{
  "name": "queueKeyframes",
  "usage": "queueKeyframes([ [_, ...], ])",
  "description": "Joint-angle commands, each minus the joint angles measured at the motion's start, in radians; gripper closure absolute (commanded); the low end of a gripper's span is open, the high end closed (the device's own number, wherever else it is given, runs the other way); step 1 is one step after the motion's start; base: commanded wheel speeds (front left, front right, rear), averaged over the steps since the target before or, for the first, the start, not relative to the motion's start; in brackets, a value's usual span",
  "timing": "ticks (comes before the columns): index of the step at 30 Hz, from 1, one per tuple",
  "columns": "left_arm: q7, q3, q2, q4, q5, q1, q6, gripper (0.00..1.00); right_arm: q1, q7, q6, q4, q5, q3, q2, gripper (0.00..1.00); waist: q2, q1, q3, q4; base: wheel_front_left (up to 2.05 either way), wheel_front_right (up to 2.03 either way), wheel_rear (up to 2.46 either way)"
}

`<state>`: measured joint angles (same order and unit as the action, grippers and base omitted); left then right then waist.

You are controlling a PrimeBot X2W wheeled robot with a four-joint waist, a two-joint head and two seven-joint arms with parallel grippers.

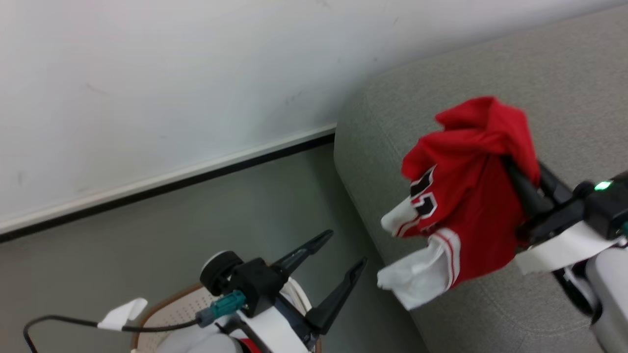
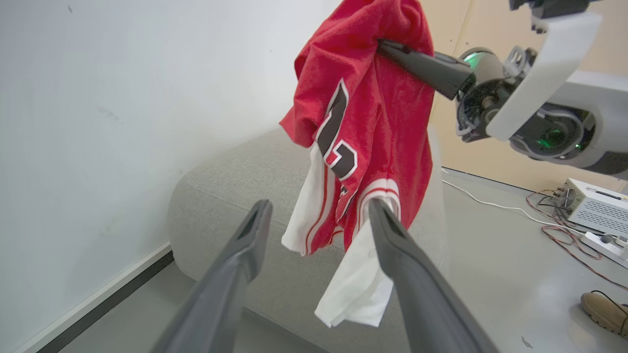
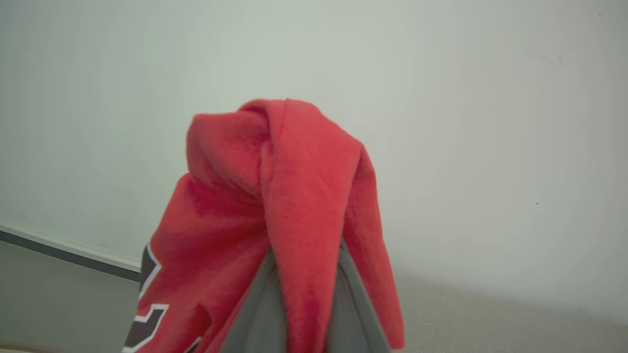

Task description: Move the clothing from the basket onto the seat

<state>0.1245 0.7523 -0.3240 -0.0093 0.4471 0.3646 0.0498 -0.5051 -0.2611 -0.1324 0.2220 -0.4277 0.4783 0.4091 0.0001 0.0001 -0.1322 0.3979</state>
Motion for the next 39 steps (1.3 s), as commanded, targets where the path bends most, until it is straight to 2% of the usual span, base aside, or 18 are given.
queueKeyframes([
  [1,-0.013,-0.006,-0.018,-0.015,-0.016,0.037,0.008,0.00,-0.060,-0.003,0.003,0.019,0.027,-0.059,-0.006,1.00,-0.0001,-0.0001,-0.110,-0.052,0.00,0.00,0.00],
  [7,-0.052,-0.018,-0.057,-0.073,-0.044,0.155,0.035,0.00,-0.261,-0.003,0.003,0.121,0.119,-0.274,0.013,1.00,-0.0001,-0.0001,-0.310,-0.125,0.00,0.00,0.00],
  [12,-0.073,-0.031,-0.084,-0.115,-0.066,0.256,0.049,0.00,-0.457,0.027,0.003,0.218,0.207,-0.492,0.081,1.00,-0.0001,-0.0001,-0.458,-0.184,0.00,0.00,0.00],
  [19,-0.074,-0.045,-0.102,-0.144,-0.067,0.314,0.055,0.00,-0.640,0.091,0.003,0.333,0.378,-0.794,0.149,1.00,-0.0001,-0.0001,-0.582,-0.253,0.00,0.00,0.00],
  [20,-0.074,-0.045,-0.102,-0.144,-0.067,0.314,0.055,0.00,-0.640,0.091,0.003,0.333,0.378,-0.794,0.149,1.00,-0.0001,-0.0001,-0.582,-0.253,0.00,0.00,0.00],
  [25,-0.075,-0.052,-0.123,-0.155,-0.065,0.297,0.045,0.00,-0.667,0.094,0.003,0.431,0.480,-0.968,0.084,1.00,-0.0001,-0.0001,-0.644,-0.272,0.00,0.00,0.00],
  [33,-0.053,-0.084,-0.181,-0.139,-0.065,0.224,-0.004,0.00,-0.611,0.034,0.003,0.576,0.655,-1.172,-0.098,1.00,-0.0001,-0.0001,-0.649,-0.246,0.00,0.00,0.00],
  [35,-0.049,-0.090,-0.190,-0.137,-0.058,0.207,-0.013,0.00,-0.605,0.019,0.003,0.597,0.685,-1.197,-0.134,0.62,-0.0001,-0.0001,-0.634,-0.237,0.00,0.00,0.00],
  [36,-0.046,-0.095,-0.195,-0.137,-0.057,0.201,-0.017,0.00,-0.602,0.013,0.003,0.609,0.691,-1.204,-0.146,0.00,-0.0001,-0.0001,-0.625,-0.233,0.00,0.00,0.00],
  [39,-0.036,-0.106,-0.204,-0.122,-0.049,0.179,-0.031,0.00,-0.579,0.003,0.003,0.630,0.719,-1.214,-0.170,0.00,-0.0001,-0.0001,-0.579,-0.216,0.00,0.00,0.00],
])
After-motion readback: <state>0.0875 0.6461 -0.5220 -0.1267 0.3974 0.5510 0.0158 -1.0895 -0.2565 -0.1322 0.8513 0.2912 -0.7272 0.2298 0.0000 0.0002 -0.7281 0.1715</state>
